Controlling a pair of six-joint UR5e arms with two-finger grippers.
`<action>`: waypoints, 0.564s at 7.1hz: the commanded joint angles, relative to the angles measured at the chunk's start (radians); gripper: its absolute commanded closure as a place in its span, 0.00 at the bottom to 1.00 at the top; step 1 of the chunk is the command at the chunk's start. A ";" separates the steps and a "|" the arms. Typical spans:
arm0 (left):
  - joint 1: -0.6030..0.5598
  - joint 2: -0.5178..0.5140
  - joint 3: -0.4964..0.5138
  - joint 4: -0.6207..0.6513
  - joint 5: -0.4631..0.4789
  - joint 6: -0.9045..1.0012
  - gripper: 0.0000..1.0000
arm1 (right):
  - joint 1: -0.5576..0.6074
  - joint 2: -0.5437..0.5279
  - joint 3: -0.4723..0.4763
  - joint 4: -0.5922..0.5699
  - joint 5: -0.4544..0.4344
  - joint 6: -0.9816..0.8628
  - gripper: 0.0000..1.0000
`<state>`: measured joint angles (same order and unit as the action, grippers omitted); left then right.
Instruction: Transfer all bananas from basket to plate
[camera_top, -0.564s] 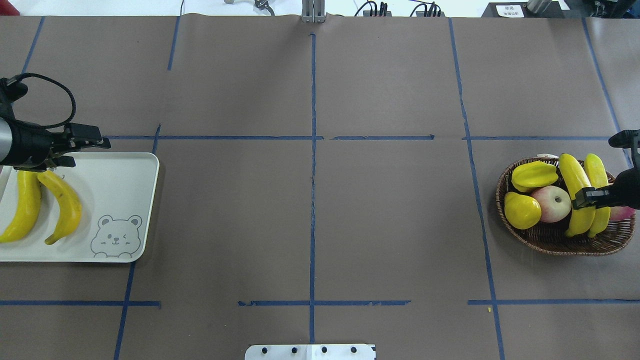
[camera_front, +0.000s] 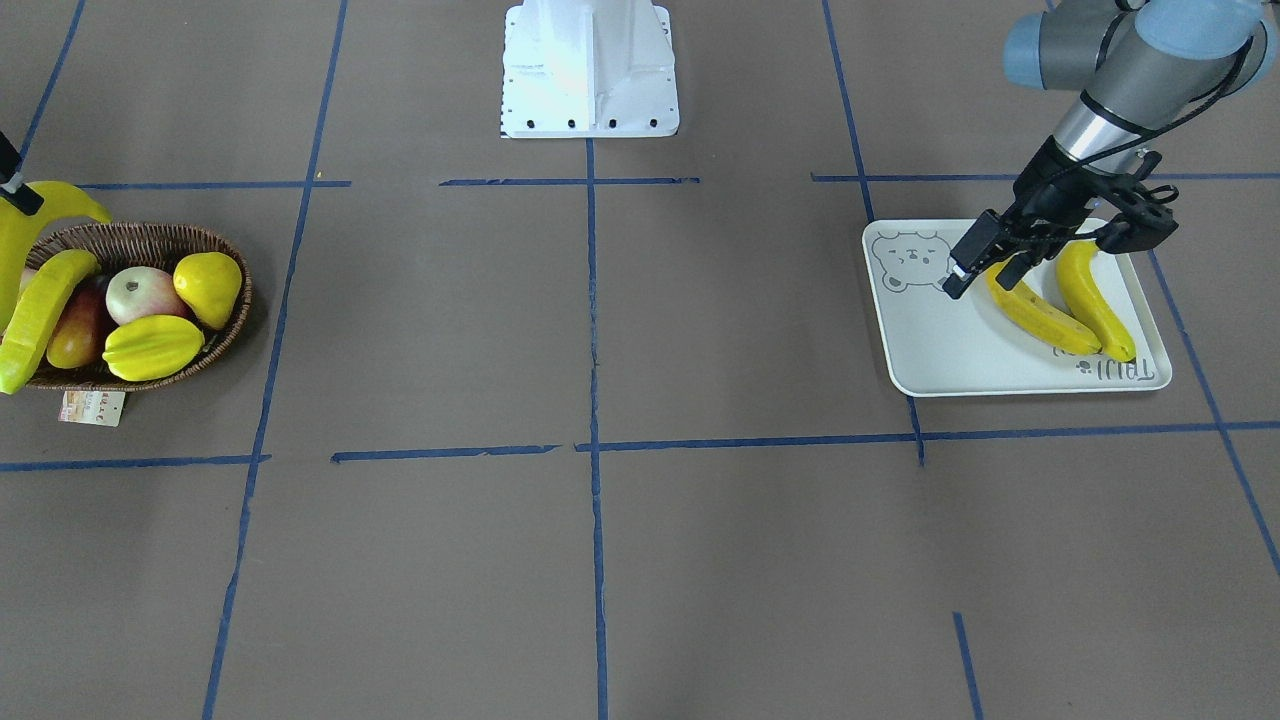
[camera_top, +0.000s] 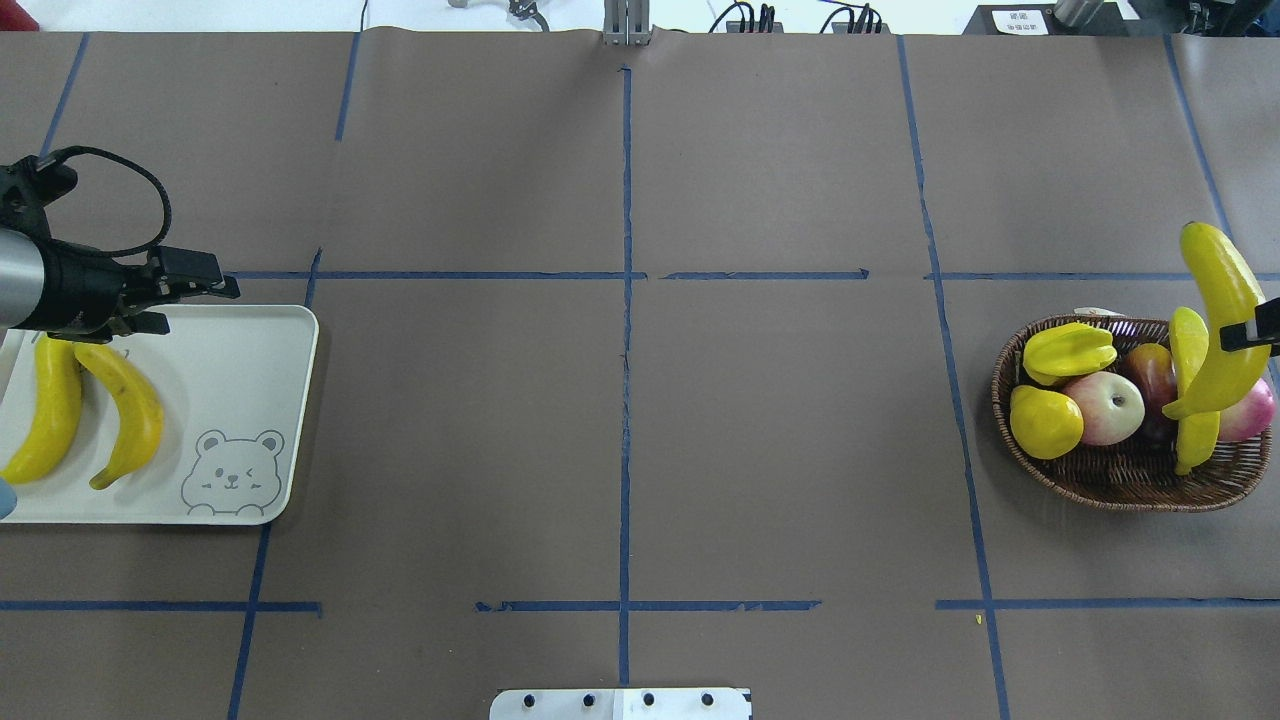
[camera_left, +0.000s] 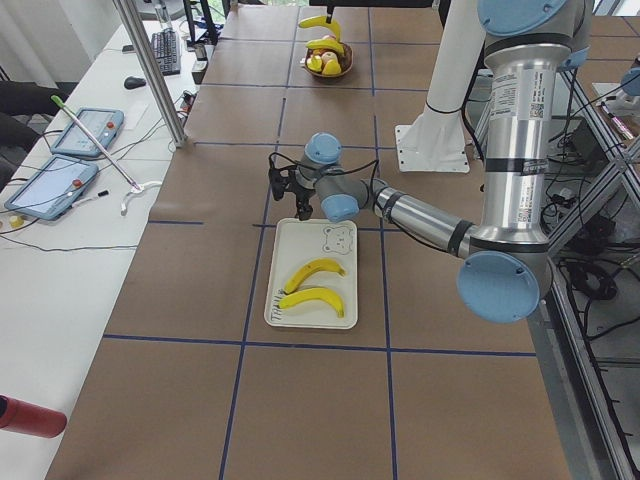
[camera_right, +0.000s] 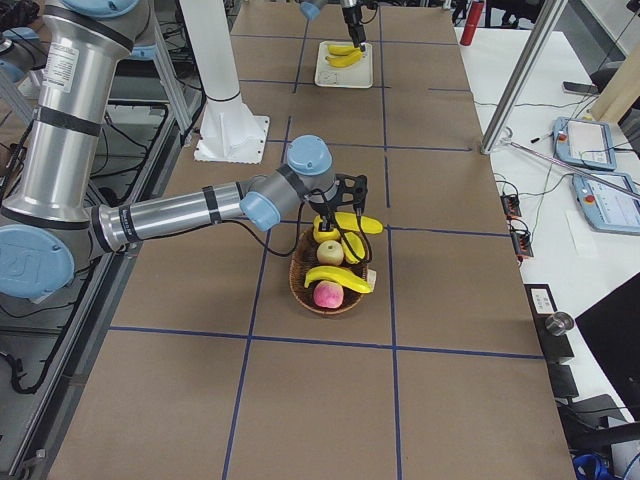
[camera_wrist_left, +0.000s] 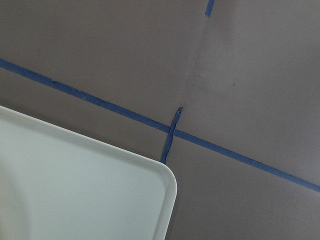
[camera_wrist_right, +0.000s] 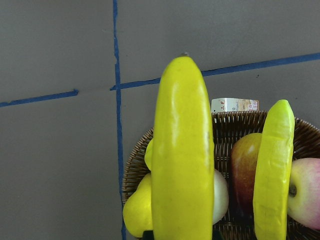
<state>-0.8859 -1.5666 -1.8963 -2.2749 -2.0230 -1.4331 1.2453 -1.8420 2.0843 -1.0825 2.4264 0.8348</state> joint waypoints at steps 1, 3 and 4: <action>0.001 -0.001 0.000 0.000 -0.002 -0.001 0.01 | 0.031 0.012 0.025 0.001 0.032 0.000 0.99; 0.002 -0.022 0.000 0.000 -0.002 -0.004 0.01 | -0.006 0.091 0.026 -0.002 0.042 0.015 0.99; 0.014 -0.041 0.000 0.000 -0.002 -0.042 0.01 | -0.071 0.159 0.016 -0.002 0.033 0.041 0.99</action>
<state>-0.8805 -1.5886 -1.8960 -2.2752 -2.0248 -1.4466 1.2332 -1.7532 2.1075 -1.0839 2.4652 0.8520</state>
